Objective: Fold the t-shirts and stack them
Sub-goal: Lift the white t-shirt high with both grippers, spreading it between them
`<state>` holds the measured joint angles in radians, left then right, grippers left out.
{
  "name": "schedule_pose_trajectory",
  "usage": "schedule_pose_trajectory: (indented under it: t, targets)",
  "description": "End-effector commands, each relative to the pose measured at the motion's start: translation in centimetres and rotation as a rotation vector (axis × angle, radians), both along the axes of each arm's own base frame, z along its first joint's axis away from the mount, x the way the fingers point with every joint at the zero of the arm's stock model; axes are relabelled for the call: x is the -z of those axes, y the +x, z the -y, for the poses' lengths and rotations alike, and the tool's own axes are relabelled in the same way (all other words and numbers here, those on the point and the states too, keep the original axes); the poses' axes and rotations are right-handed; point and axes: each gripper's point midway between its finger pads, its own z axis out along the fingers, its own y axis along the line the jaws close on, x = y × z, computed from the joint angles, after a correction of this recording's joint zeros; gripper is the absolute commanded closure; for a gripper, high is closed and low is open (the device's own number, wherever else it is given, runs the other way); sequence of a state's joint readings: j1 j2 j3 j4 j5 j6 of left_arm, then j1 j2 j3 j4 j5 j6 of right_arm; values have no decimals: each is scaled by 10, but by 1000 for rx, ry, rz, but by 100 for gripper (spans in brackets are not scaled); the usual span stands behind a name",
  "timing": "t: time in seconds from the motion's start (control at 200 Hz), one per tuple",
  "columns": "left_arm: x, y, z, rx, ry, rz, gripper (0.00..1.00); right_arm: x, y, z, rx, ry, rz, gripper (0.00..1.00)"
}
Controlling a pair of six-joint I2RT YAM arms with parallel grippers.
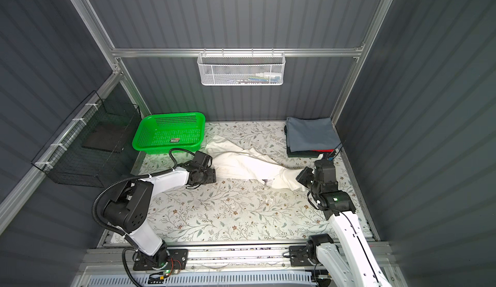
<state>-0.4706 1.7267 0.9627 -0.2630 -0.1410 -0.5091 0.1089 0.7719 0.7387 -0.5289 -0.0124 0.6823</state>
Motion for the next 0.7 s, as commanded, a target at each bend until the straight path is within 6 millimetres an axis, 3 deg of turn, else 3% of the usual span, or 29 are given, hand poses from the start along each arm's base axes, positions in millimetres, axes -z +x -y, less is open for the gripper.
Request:
schedule_pose_trajectory:
  t: [0.0,0.04,0.125,0.185,0.28,0.32,0.55,0.695]
  targets:
    - [3,8,13,17,-35,-16,29,4,-3,7,36,-5,-11,100]
    - [7,8,13,15,-32,-25,30,5,-3,8,38,-5,-13,100]
    - [14,7,16,19,-39,-44,42,9,-3,8,38,-3,-16,100]
    - [18,7,18,26,-46,-60,57,12,-3,8,42,-3,-24,100]
    - [20,6,21,19,-59,-83,91,14,0,6,24,-3,-19,100]
    - [17,6,22,15,-70,-82,100,14,2,3,4,3,-13,100]
    - [-31,15,30,28,-121,2,100,17,22,-20,-124,48,17,100]
    - [-69,45,33,24,-96,87,100,14,49,-19,-112,34,17,100]
